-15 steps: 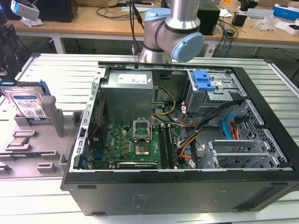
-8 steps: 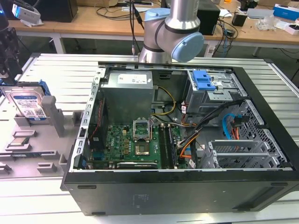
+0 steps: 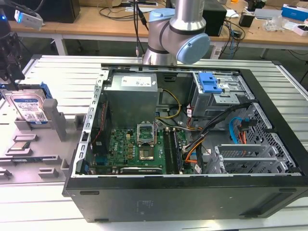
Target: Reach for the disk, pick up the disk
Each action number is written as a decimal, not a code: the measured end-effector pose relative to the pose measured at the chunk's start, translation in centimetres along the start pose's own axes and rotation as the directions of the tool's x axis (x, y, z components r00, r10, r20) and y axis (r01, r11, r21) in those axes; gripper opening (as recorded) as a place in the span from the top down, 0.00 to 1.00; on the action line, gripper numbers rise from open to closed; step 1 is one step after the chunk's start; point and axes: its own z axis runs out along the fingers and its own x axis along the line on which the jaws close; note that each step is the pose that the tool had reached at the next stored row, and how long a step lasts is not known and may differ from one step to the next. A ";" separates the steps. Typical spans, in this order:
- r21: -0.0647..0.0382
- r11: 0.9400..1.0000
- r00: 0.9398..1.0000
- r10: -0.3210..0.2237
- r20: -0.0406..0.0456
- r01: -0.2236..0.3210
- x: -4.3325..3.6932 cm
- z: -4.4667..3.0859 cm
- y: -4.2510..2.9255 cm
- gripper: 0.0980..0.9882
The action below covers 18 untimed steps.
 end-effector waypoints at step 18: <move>0.000 1.000 1.000 -0.002 -0.001 0.002 -0.75 3.46 0.95 0.57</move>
